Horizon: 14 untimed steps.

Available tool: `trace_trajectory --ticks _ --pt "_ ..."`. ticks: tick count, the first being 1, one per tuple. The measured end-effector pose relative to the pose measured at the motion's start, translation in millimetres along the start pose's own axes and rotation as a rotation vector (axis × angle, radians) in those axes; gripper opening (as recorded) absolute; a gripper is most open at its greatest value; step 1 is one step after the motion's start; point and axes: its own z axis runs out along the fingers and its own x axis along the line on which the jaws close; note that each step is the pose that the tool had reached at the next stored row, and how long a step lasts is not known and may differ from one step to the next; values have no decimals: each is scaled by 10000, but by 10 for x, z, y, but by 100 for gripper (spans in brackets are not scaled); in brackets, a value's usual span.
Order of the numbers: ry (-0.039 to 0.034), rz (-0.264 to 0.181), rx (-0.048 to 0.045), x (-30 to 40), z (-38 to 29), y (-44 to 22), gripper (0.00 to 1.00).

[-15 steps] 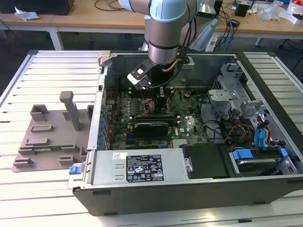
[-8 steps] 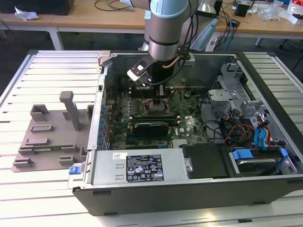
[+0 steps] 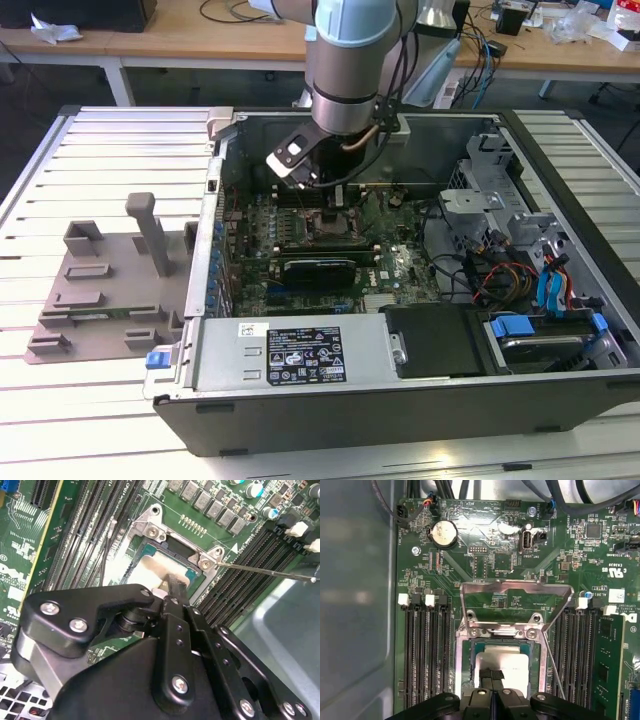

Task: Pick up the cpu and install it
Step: 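Place the cpu into insertion slot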

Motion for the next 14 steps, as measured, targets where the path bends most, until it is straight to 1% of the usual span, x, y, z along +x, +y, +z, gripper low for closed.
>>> trace_trajectory --ticks 3,4,5,7,8,9,11,12,13,14 --pt "-7 0 8 -2 13 13 11" --pt "-1 0 5 -2 16 33 11" --pt "-2 -1 5 -3 15 67 11" --pt "3 1 2 -2 11 80 11" --pt "-1 -1 5 -2 -51 79 11" --pt "0 -1 4 -1 -95 78 11" --pt "-2 0 5 0 -227 75 11" --pt "-62 -2 7 -2 -338 74 11" --pt "-166 1 10 -14 -379 73 11" --pt "-213 3 10 -26 -395 72 11"
